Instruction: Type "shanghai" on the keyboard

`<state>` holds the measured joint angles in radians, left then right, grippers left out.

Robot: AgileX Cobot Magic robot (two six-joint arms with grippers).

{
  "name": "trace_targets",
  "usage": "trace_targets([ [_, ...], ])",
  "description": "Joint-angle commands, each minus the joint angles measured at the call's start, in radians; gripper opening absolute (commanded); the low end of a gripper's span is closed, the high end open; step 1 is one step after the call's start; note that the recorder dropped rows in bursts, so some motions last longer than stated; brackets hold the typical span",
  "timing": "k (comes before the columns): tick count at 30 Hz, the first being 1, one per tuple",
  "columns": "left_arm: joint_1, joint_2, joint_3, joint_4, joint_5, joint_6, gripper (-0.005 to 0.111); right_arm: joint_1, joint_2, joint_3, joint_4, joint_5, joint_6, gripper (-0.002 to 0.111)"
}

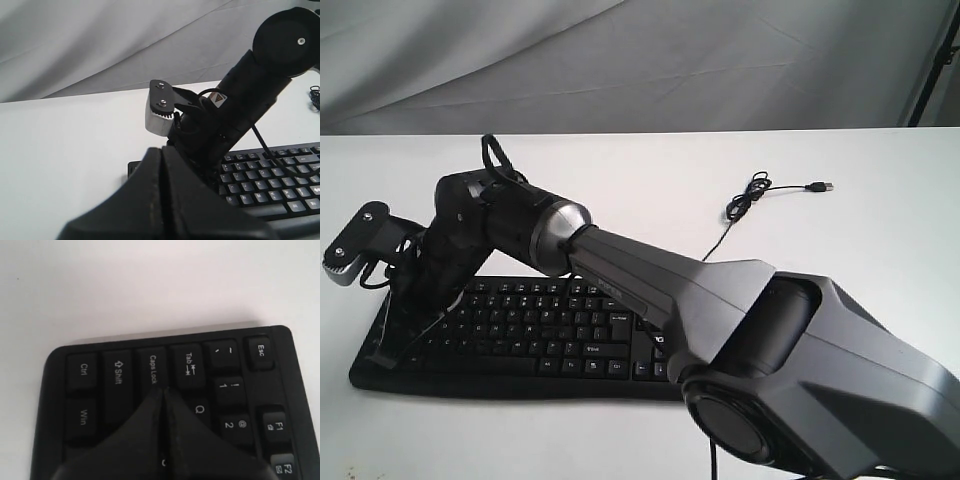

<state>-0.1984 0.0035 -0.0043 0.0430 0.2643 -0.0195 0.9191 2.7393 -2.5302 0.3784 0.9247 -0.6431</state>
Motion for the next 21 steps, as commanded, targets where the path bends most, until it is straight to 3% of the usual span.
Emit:
trace_targets([
  [1,-0.004,-0.003,0.004,0.001,-0.005,-0.003,0.000,0.004,-0.045,-0.002,-0.091,0.031,0.001,0.000],
  [13,-0.004,-0.003,0.004,0.001,-0.005,-0.003,0.000,-0.002,-0.117,-0.002,-0.218,0.295,0.008,0.000],
  [21,-0.004,-0.003,0.004,0.001,-0.005,-0.003,0.000,-0.003,-0.133,-0.002,-0.268,0.296,0.027,0.000],
])
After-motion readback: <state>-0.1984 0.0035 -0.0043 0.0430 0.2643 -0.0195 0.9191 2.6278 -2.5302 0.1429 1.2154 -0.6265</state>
